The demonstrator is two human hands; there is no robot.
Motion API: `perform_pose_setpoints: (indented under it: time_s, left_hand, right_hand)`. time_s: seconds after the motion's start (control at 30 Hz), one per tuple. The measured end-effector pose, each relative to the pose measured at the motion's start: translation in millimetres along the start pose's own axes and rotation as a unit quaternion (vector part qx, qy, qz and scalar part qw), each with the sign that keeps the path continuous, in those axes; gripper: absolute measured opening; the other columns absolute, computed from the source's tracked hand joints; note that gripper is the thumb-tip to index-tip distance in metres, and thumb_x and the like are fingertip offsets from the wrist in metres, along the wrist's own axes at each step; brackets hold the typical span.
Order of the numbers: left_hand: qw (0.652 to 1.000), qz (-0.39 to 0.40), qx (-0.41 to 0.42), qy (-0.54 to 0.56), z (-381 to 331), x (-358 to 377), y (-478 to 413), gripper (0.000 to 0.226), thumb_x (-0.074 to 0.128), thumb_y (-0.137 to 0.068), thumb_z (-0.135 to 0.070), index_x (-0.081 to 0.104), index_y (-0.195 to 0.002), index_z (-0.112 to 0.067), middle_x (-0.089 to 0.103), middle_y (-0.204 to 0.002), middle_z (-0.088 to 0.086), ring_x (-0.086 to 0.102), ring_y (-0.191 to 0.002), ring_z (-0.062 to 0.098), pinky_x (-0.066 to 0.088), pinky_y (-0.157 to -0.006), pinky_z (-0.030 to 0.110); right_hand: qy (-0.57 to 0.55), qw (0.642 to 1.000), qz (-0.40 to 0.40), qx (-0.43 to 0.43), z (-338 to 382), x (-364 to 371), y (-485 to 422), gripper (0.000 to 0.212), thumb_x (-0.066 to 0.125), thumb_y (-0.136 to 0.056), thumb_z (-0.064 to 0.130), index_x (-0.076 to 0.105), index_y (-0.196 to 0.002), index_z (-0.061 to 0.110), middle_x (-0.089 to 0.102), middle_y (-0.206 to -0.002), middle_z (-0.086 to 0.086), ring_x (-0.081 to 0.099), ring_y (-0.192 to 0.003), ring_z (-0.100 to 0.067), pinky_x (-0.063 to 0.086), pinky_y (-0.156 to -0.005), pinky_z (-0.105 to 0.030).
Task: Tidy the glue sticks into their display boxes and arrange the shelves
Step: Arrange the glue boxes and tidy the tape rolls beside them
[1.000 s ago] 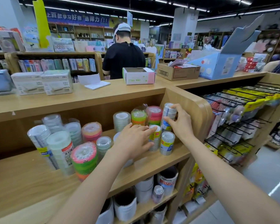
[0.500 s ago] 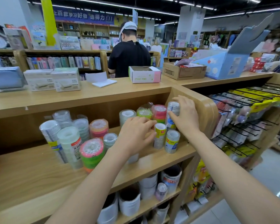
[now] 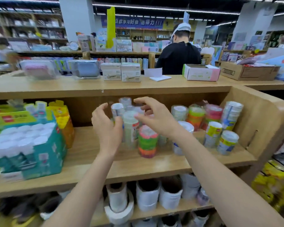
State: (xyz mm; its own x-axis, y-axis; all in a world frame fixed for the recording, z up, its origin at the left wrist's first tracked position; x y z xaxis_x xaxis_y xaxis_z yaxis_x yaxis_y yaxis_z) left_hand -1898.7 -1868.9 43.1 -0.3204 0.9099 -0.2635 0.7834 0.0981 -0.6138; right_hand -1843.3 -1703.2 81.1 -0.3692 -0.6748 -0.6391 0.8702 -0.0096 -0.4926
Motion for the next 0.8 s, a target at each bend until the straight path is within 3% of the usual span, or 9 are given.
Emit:
perform_pose_setpoints:
  time_s: [0.07,0.17,0.23,0.3,0.37,0.47,0.57,0.63,0.8]
  left_hand:
    - [0.989,0.113,-0.089,0.023,36.0,16.8,1.4,0.054,0.055,-0.091,-0.012,0.041,-0.142,-0.007,0.052,-0.139,0.010,0.048,-0.127,0.025,0.037,-0.109,0.041]
    - [0.958,0.231,-0.140,0.098,55.5,39.7,11.8,0.052,0.053,-0.096,-0.011,0.039,-0.146,-0.016,0.058,-0.129,-0.001,0.056,-0.120,0.016,0.044,-0.097,0.027]
    - [0.951,0.253,-0.136,0.115,57.1,45.9,14.3,0.044,0.056,-0.096,-0.011,0.046,-0.138,-0.019,0.063,-0.120,-0.002,0.062,-0.104,0.010,0.047,-0.080,0.013]
    - [0.955,0.238,-0.120,0.128,57.9,44.9,13.0,0.035,0.063,-0.093,-0.012,0.053,-0.126,-0.020,0.066,-0.115,0.000,0.063,-0.101,0.014,0.048,-0.078,0.012]
    - [0.965,0.209,-0.086,0.131,57.0,36.6,11.7,0.033,0.068,-0.090,-0.024,0.055,-0.120,-0.024,0.065,-0.113,-0.002,0.061,-0.104,0.015,0.050,-0.088,0.026]
    - [0.979,0.165,-0.028,0.119,51.2,17.0,10.5,0.040,0.064,-0.089,-0.041,0.050,-0.125,-0.036,0.056,-0.113,-0.009,0.058,-0.105,0.012,0.049,-0.092,0.033]
    - [0.983,0.122,0.016,0.134,32.6,-7.2,8.2,0.040,0.062,-0.092,-0.040,0.045,-0.128,-0.043,0.052,-0.112,-0.012,0.057,-0.106,0.008,0.049,-0.093,0.031]
    - [0.980,0.121,0.043,0.150,12.4,-17.1,9.6,0.042,0.062,-0.093,-0.040,0.047,-0.132,-0.035,0.053,-0.114,-0.006,0.058,-0.107,0.008,0.050,-0.090,0.030]
    - [0.961,0.179,0.121,0.171,-42.2,-15.2,23.3,0.046,0.060,-0.094,-0.037,0.050,-0.136,-0.022,0.055,-0.109,0.000,0.059,-0.100,0.010,0.050,-0.081,0.021]
  right_hand:
    - [0.041,0.999,0.029,0.004,1.9,21.3,-3.4,0.043,0.071,-0.088,0.029,0.060,-0.128,0.020,0.057,-0.131,0.003,0.052,-0.121,-0.013,0.035,-0.100,-0.021]
    - [0.101,0.995,0.020,0.003,1.7,29.0,-5.4,0.038,0.073,-0.086,0.024,0.065,-0.122,0.017,0.057,-0.133,-0.001,0.047,-0.127,-0.016,0.023,-0.087,-0.007]
    - [0.109,0.994,0.005,0.014,-2.0,28.7,-4.5,0.037,0.073,-0.085,0.023,0.065,-0.120,0.016,0.057,-0.132,-0.003,0.048,-0.126,-0.017,0.018,-0.079,0.004]
    - [0.105,0.994,0.002,0.017,-5.1,30.5,-2.7,0.037,0.074,-0.084,0.022,0.066,-0.120,0.015,0.056,-0.134,-0.006,0.049,-0.127,-0.017,0.012,-0.082,0.010]
    - [0.096,0.995,0.009,0.014,-6.2,33.9,-1.0,0.041,0.075,-0.083,0.023,0.065,-0.122,0.014,0.055,-0.136,-0.007,0.048,-0.130,-0.018,0.018,-0.094,0.002]
    - [0.079,0.997,-0.025,0.001,-2.2,30.7,-0.1,0.050,0.072,-0.083,0.034,0.060,-0.129,0.016,0.053,-0.139,-0.007,0.045,-0.132,-0.019,0.029,-0.107,-0.025]
    - [0.015,0.995,-0.097,-0.014,15.0,19.0,1.7,0.057,0.065,-0.084,0.044,0.054,-0.134,0.021,0.054,-0.136,0.003,0.046,-0.125,-0.009,0.034,-0.104,-0.018]
    - [-0.049,0.993,-0.106,-0.024,31.1,18.1,2.6,0.057,0.066,-0.086,0.041,0.049,-0.137,0.022,0.055,-0.132,0.007,0.051,-0.118,-0.002,0.039,-0.096,-0.010]
    - [-0.137,0.982,-0.124,-0.024,41.9,3.5,14.6,0.060,0.072,-0.086,0.031,0.043,-0.137,0.020,0.064,-0.116,0.004,0.063,-0.106,-0.011,0.054,-0.088,-0.042]
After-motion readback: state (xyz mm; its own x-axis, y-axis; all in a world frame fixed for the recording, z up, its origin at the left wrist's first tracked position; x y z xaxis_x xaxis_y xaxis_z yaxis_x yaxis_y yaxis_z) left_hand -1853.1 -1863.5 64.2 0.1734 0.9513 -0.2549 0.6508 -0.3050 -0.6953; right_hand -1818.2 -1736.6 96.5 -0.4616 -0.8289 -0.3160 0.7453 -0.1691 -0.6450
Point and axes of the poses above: each hand's wrist, its own y-axis away from the middle knuckle, its own x-axis out of the palm, z = x × y, the point moved 9 cm from there along -y, towards the middle knuckle
